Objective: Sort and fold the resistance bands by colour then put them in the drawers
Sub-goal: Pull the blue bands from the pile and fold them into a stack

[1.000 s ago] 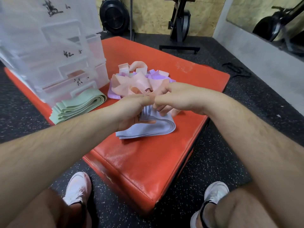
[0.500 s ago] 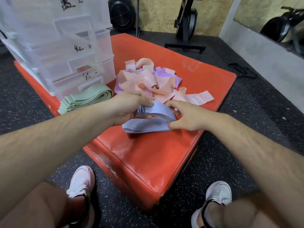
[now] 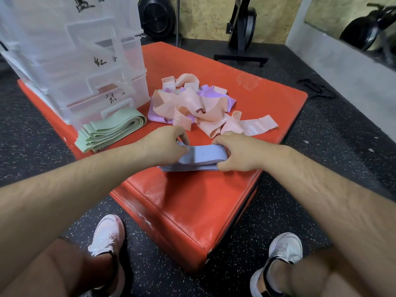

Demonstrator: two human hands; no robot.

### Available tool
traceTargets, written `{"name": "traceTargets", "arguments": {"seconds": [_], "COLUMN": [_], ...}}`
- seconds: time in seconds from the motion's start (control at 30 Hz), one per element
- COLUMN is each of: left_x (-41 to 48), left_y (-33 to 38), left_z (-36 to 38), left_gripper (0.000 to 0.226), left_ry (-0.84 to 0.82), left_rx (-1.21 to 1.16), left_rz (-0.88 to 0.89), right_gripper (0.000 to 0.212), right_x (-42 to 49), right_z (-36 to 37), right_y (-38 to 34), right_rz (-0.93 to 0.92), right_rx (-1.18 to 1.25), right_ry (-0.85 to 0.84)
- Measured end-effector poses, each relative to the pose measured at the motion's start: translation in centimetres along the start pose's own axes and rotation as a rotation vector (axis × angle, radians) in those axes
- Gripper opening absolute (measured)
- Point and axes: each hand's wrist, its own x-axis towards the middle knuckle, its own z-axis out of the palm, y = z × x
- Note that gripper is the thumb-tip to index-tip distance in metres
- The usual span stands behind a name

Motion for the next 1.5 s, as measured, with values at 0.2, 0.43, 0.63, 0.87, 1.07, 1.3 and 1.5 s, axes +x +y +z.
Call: {"name": "traceTargets", "arguments": {"seconds": [0.2,0.43,0.63,0.87,1.07,1.3,1.5], "left_x": [0.1,0.3,0.1,0.7,0.6,-1.2,-3.4], "left_y": [-1.2,-2.0,-1.7,-1.4,-2.8,-5.8,-8.7], "left_z": [1.1,1.2,0.8,0.6,-1.5,-3.6,-6.5], "left_gripper": [0.012,0.013,0.023,0.056,0.021,0.055,0.04], "left_ry": [0.007,-0.02,-0.032,-0.21,-0.361,-0.377,-0.125], "left_rx": [0.185,0.262,0.381,-0.125,-0.288,-0.724,-0.549], "left_rz": [0.116,0.128,0.095,0.15,0.018,-0.093,-0.157], "right_gripper": [0.071,0.044,0.043,0.033,0.011,0.015,0.022], "right_x": [-0.7,-0.3,0.5,0.7,1.3,4.1,8.1], "right_z": [-0.5,-0.7,0.3,0.9,-1.3,-3.1,-1.8], "right_y": [-0.6,-1.0,-2.2,-3.3,-4.6,-7.7,-10.7], "right_rz": [0.026,0.28,0.453,0.357,0.279,0.236,0.208], "right_rx": [0.031,0.309,0.59,0.638,0.97,1.233,1.283], "right_ry": [-0.069,-0.082,0.002,0.12,0.255,0.23,0.25]}}
